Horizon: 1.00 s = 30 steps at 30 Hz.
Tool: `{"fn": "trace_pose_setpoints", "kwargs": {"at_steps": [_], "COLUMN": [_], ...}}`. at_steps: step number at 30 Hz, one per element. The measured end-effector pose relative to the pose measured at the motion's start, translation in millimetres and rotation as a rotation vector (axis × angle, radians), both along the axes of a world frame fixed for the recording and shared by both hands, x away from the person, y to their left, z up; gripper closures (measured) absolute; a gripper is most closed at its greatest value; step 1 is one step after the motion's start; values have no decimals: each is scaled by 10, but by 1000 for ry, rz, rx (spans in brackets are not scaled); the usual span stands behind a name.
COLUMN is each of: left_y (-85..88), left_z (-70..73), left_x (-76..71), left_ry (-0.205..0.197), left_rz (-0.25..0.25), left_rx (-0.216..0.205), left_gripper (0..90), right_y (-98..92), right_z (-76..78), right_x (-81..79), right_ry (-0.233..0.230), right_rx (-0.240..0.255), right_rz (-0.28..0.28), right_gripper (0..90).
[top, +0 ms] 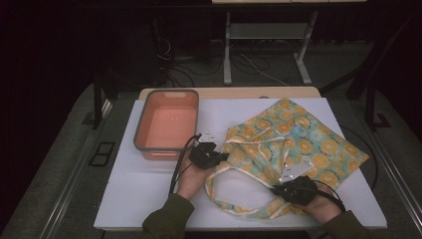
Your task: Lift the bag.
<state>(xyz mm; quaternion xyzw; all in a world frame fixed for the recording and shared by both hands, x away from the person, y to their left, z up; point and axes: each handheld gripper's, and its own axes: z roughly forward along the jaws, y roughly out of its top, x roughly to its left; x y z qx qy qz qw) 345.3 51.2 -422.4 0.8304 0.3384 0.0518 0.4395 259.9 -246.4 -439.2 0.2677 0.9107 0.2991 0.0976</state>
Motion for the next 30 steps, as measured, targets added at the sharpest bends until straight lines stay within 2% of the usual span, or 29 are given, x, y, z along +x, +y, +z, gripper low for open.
{"fn": "trace_pose_setpoints", "kwargs": {"at_steps": [3, 6, 11, 15, 21, 27, 28, 30], "left_y": [20, 46, 62, 45, 55, 113, 111, 91], "left_z": [26, 82, 256, 409, 694, 1103, 1152, 1188], "left_x": [-9, -13, -65, -112, -194, -333, -350, -361], "left_ry": [-5, -12, -77, -128, -204, -308, -319, -333], "left_rz": [-4, 3, 5, -1, -9, -20, -26, -24], "left_rx": [-20, -72, -120, -145, -203, -304, -314, -307], "left_gripper": [890, 891, 891, 891, 891, 891, 891, 891], "right_y": [-72, -169, -270, -338, -410, -446, -451, -458], "right_z": [34, 111, 284, 402, 640, 972, 1034, 1127], "right_x": [69, 161, 265, 323, 357, 289, 278, 284], "right_ry": [-45, -99, -193, -244, -323, -432, -452, -467], "right_rx": [0, 24, 86, 137, 212, 290, 300, 307], "right_rz": [-38, -86, -142, -175, -194, -193, -194, -196], "right_gripper": [888, 888, 889, 890, 890, 890, 890, 890]}}
